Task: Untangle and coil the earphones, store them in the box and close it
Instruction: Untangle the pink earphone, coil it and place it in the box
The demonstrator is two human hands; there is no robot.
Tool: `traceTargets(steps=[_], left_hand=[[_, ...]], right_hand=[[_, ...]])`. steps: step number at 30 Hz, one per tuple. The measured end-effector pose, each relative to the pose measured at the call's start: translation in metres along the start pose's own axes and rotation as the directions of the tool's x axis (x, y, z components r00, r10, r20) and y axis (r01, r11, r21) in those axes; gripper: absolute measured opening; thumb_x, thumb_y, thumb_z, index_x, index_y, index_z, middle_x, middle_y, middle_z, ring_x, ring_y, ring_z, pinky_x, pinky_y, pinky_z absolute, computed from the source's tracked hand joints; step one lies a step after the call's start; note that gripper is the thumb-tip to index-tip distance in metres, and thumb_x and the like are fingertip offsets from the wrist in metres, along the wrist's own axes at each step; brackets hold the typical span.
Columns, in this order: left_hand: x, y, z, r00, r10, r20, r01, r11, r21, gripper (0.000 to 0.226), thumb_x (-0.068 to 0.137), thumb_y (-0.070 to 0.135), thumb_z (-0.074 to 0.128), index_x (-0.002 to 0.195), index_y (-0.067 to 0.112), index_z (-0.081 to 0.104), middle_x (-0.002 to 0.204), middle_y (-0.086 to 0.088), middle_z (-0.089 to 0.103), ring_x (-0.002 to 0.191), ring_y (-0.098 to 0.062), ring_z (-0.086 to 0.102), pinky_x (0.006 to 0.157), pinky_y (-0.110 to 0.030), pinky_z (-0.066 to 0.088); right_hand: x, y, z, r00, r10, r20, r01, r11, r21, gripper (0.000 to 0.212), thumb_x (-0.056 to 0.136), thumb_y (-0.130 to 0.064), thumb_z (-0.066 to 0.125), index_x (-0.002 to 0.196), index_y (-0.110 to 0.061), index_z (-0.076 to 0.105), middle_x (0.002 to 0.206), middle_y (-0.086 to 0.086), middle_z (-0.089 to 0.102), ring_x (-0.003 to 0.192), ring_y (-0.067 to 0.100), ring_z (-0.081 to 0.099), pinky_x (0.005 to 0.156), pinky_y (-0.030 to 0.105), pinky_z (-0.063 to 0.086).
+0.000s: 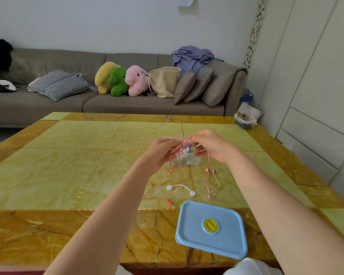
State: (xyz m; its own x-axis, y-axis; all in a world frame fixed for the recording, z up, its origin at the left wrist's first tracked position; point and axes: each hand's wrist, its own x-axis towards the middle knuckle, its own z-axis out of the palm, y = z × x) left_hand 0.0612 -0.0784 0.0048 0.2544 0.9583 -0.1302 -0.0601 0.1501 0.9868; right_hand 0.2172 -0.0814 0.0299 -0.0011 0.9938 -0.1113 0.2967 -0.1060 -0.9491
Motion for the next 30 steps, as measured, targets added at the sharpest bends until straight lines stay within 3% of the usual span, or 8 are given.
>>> traceTargets(steps=[4, 7, 12, 15, 19, 23, 26, 30], left_hand=[[0.000, 0.002, -0.004, 0.995, 0.017, -0.095, -0.011, 0.998, 0.059, 0.010, 0.093, 0.015, 0.055, 0.090, 0.006, 0.060, 0.076, -0.001, 0.058, 0.063, -0.009, 0.052, 0.054, -0.015, 0.047], [0.000, 0.006, -0.004, 0.985, 0.064, -0.161, -0.053, 0.996, 0.073, 0.012, 0.093, 0.018, 0.055, 0.082, 0.013, 0.056, 0.074, 0.000, 0.055, 0.057, -0.009, 0.048, 0.047, -0.014, 0.045], [-0.002, 0.013, 0.002, 0.985, 0.107, -0.132, -0.098, 0.992, 0.078, 0.011, 0.099, 0.024, 0.045, 0.089, 0.019, 0.047, 0.074, 0.002, 0.069, 0.045, -0.010, 0.049, 0.044, -0.018, 0.043], [-0.005, 0.017, 0.004, 0.988, 0.143, -0.051, -0.138, 0.986, 0.098, 0.013, 0.098, 0.026, 0.044, 0.086, 0.021, 0.046, 0.073, 0.002, 0.072, 0.047, -0.012, 0.045, 0.047, -0.021, 0.041], [-0.005, 0.016, 0.001, 0.984, 0.167, -0.058, -0.155, 0.972, 0.180, 0.019, 0.097, 0.026, 0.047, 0.080, 0.018, 0.048, 0.073, 0.002, 0.067, 0.046, -0.010, 0.045, 0.049, -0.020, 0.038], [-0.003, 0.014, -0.006, 0.987, 0.126, -0.095, -0.121, 0.991, 0.065, 0.022, 0.098, 0.025, 0.045, 0.080, 0.014, 0.052, 0.073, 0.002, 0.058, 0.052, -0.009, 0.047, 0.051, -0.018, 0.040], [-0.002, 0.015, -0.005, 0.990, 0.103, -0.092, -0.106, 0.994, -0.032, 0.024, 0.098, 0.024, 0.044, 0.078, 0.013, 0.052, 0.073, 0.001, 0.056, 0.059, -0.009, 0.049, 0.052, -0.018, 0.041], [-0.001, 0.013, -0.002, 0.995, 0.095, 0.002, -0.095, 0.995, 0.028, 0.007, 0.093, 0.016, 0.055, 0.093, 0.009, 0.057, 0.094, -0.003, 0.064, 0.079, -0.013, 0.062, 0.067, -0.021, 0.053]], right_hand=[[0.006, 0.005, -0.007, 0.985, -0.082, -0.152, 0.067, 0.992, -0.105, 0.015, 0.092, -0.007, 0.051, 0.100, -0.010, 0.064, 0.074, 0.001, 0.051, 0.057, 0.014, 0.045, 0.058, 0.027, 0.048], [0.007, 0.004, -0.010, 0.974, -0.100, -0.205, 0.069, 0.986, -0.153, 0.020, 0.090, -0.005, 0.048, 0.091, -0.017, 0.065, 0.075, 0.002, 0.051, 0.053, 0.016, 0.045, 0.060, 0.032, 0.048], [-0.004, -0.001, -0.007, 0.999, -0.028, -0.015, 0.028, 1.000, 0.011, 0.017, 0.097, -0.018, 0.047, 0.096, -0.013, 0.063, 0.089, 0.006, 0.056, 0.054, 0.015, 0.047, 0.055, 0.027, 0.050], [-0.007, 0.000, -0.006, 0.999, 0.001, 0.050, -0.002, 1.000, 0.015, 0.030, 0.088, -0.034, 0.062, 0.105, -0.010, 0.064, 0.096, 0.004, 0.062, 0.057, 0.011, 0.044, 0.052, 0.022, 0.042], [-0.007, -0.001, -0.006, 0.999, -0.046, 0.000, 0.046, 0.998, 0.032, 0.020, 0.080, -0.012, 0.072, 0.096, -0.002, 0.065, 0.079, 0.007, 0.060, 0.052, 0.009, 0.044, 0.047, 0.018, 0.042], [-0.008, 0.000, -0.013, 0.998, -0.040, -0.046, 0.046, 0.989, 0.139, 0.007, 0.082, 0.000, 0.067, 0.080, -0.005, 0.061, 0.058, 0.002, 0.056, 0.042, 0.008, 0.049, 0.040, 0.018, 0.044], [-0.009, 0.003, -0.012, 0.998, -0.037, -0.051, 0.041, 0.996, 0.075, 0.006, 0.086, -0.003, 0.063, 0.086, -0.007, 0.059, 0.062, 0.003, 0.056, 0.047, 0.011, 0.051, 0.041, 0.020, 0.046], [-0.007, 0.003, -0.009, 0.998, -0.068, -0.016, 0.069, 0.990, 0.121, 0.010, 0.089, 0.001, 0.057, 0.084, -0.008, 0.058, 0.074, 0.008, 0.059, 0.055, 0.015, 0.056, 0.047, 0.020, 0.050]])
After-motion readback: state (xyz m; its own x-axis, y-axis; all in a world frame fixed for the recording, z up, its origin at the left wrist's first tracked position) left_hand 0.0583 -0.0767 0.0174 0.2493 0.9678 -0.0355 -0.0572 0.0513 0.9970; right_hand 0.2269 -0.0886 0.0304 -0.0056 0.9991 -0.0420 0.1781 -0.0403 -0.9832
